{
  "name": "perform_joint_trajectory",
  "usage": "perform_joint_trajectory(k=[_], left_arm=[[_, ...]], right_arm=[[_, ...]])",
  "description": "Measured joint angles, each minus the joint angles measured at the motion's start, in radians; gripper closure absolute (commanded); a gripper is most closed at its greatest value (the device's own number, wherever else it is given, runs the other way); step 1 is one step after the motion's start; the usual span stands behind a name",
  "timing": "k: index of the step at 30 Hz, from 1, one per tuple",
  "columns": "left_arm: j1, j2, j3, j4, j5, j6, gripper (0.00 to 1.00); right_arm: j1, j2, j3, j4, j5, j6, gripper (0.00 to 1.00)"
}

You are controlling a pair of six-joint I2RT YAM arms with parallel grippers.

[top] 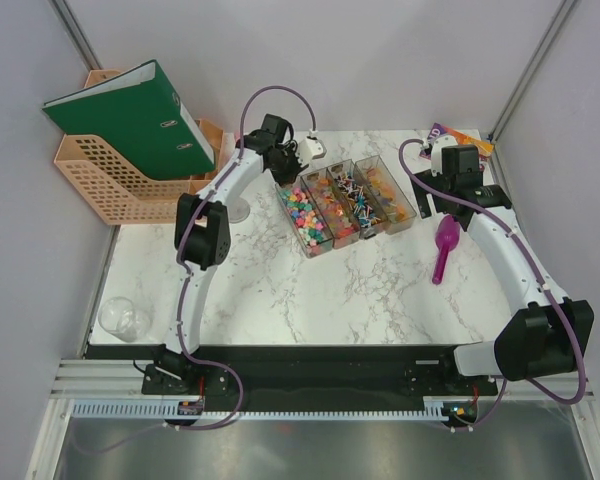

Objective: Pack the candies
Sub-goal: Move the storage box to the center of the board, then pick up the spatula from the center of the board.

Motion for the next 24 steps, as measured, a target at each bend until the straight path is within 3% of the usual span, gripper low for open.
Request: perform_joint_trajectory(k=[4, 6, 7, 8, 10, 13, 15, 16, 20, 24], left_arm=[[0.010, 0.011, -0.011, 0.085, 0.062, 0.074, 0.94], [0.011, 0.019, -0.012, 0.137, 0.078, 0.093, 0.68], [0.010, 0.025, -0.013, 0.176, 0.073, 0.099, 0.45], [0.008, 0.029, -0.017, 0.222, 0.056, 0.101, 0.35], [0.002, 0.030, -0.021, 0.306, 0.008, 0.086, 0.22], [-0.002, -0.018, -0.091, 0.387, -0.059, 0.043, 0.19], [-0.003, -0.111, -0.225, 0.433, -0.109, 0.013, 0.06], [-0.001, -0.180, -0.309, 0.451, -0.127, -0.007, 0.04], [0.012, -0.514, -0.620, 0.488, -0.187, -0.075, 0.05], [0.021, -0.826, -0.772, 0.486, -0.207, -0.126, 0.08]], right_arm=[[0.000, 0.000, 0.000, 0.000, -0.005, 0.004, 0.02], [0.000, 0.000, 0.000, 0.000, -0.009, 0.006, 0.02], [0.000, 0.000, 0.000, 0.001, -0.011, 0.006, 0.02], [0.000, 0.000, 0.000, 0.001, -0.013, 0.006, 0.02], [0.000, 0.000, 0.000, 0.001, -0.024, 0.005, 0.02], [0.000, 0.000, 0.000, 0.002, -0.045, -0.002, 0.02], [0.000, -0.001, -0.001, 0.005, -0.062, -0.002, 0.02], [0.000, -0.003, -0.003, 0.009, -0.070, -0.002, 0.02], [0.000, -0.016, -0.015, 0.017, -0.117, -0.003, 0.02], [-0.001, -0.023, -0.040, 0.018, -0.240, -0.057, 0.02]])
